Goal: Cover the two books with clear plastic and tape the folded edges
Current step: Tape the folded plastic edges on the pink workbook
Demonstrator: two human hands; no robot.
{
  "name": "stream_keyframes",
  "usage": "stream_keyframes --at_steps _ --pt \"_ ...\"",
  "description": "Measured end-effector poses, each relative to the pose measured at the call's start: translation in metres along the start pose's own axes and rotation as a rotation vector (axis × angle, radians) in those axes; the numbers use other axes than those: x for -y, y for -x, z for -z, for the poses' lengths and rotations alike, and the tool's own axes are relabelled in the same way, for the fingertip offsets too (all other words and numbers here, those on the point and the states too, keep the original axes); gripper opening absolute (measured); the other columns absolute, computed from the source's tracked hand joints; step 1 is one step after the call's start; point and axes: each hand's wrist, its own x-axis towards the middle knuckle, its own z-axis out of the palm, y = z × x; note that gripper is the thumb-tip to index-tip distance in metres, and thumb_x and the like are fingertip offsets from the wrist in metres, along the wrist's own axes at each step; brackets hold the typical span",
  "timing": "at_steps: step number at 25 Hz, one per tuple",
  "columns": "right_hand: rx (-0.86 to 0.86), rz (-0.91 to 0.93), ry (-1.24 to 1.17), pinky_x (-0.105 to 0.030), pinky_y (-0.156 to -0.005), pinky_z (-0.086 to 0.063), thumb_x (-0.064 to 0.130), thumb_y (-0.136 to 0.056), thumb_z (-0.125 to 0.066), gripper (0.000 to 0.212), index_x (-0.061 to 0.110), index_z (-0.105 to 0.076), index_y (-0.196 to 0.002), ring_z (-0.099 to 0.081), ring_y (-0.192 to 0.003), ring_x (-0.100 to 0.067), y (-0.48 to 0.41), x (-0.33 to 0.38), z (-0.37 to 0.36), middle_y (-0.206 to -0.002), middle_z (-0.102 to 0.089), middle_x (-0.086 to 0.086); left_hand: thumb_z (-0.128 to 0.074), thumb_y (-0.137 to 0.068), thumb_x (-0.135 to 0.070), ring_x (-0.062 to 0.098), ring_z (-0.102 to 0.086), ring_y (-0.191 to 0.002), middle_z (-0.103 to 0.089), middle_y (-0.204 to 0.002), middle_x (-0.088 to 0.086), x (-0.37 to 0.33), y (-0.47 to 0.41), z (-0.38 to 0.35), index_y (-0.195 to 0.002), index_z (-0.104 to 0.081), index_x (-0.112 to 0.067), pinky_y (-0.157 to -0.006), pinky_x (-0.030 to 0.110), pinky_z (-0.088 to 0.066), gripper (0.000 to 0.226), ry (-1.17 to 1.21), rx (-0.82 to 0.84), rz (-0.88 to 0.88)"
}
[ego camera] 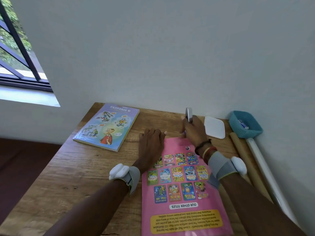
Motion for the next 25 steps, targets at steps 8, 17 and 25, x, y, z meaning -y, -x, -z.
stream_keyframes --at_steps 8,17,25 --pt "0.221 0.133 0.483 -0.034 -0.069 -0.04 0.036 -0.097 -0.047 0.034 0.019 -0.042 -0.068 -0.06 -0.085 -0.031 -0.028 -0.005 -0.057 -0.085 -0.065 -0.011 -0.035 -0.103 -0.047 0.025 -0.051 -0.08 -0.058 -0.068 -0.001 0.019 0.0 0.011 -0.065 -0.045 -0.021 -0.071 0.039 -0.037 0.047 0.192 0.061 0.145" --pt "0.22 0.029 0.349 -0.043 -0.083 -0.052 0.049 -0.093 -0.039 0.041 0.015 -0.059 -0.079 -0.065 -0.08 -0.033 -0.037 -0.026 -0.058 -0.078 -0.064 -0.011 -0.027 -0.101 -0.056 0.018 -0.055 -0.074 -0.063 -0.069 0.002 0.035 0.004 0.011 -0.066 -0.059 -0.022 -0.064 0.037 -0.042 0.059 0.12 0.013 0.228" --pt "0.568 -0.081 0.235 -0.033 -0.075 -0.05 0.025 -0.095 -0.053 0.033 0.018 -0.061 -0.064 -0.058 -0.068 -0.018 -0.032 0.013 -0.086 -0.068 -0.061 0.004 -0.042 -0.1 -0.024 0.024 -0.055 -0.06 -0.057 -0.065 0.005 0.026 0.006 0.024 -0.076 -0.051 -0.017 -0.049 0.037 -0.041 0.026 -0.012 -0.111 0.199"
